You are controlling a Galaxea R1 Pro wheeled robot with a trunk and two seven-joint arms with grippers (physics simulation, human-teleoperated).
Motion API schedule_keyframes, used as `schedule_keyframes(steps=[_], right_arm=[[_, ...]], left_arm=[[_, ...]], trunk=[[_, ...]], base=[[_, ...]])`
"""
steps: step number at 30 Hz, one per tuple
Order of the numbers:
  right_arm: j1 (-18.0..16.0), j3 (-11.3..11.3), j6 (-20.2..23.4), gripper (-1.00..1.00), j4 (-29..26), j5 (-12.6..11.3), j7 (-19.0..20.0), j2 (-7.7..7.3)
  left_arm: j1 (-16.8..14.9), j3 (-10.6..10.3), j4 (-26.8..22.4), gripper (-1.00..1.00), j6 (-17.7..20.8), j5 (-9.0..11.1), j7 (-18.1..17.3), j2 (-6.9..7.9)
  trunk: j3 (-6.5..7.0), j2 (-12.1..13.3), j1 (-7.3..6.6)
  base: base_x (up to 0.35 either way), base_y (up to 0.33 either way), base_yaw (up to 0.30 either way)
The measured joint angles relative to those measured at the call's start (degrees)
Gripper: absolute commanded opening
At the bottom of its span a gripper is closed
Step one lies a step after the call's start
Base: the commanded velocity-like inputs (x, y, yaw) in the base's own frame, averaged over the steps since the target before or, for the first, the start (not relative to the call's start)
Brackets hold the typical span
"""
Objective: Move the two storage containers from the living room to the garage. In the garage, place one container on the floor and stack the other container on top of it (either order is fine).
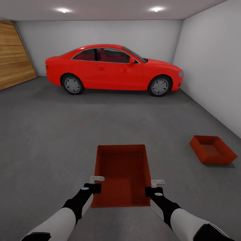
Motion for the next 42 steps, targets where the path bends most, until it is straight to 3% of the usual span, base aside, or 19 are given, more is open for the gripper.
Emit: schedule_keyframes(steps=[42], right_arm=[[0.00, 0.03, 0.00, -1.00, 0.00, 0.01, -0.02, 0.00]], left_arm=[[0.00, 0.04, 0.07, -1.00, -0.09, 0.01, -0.01, 0.00]], trunk=[[0.00, 0.00, 0.00]], base=[[0.324, 0.000, 0.000]])
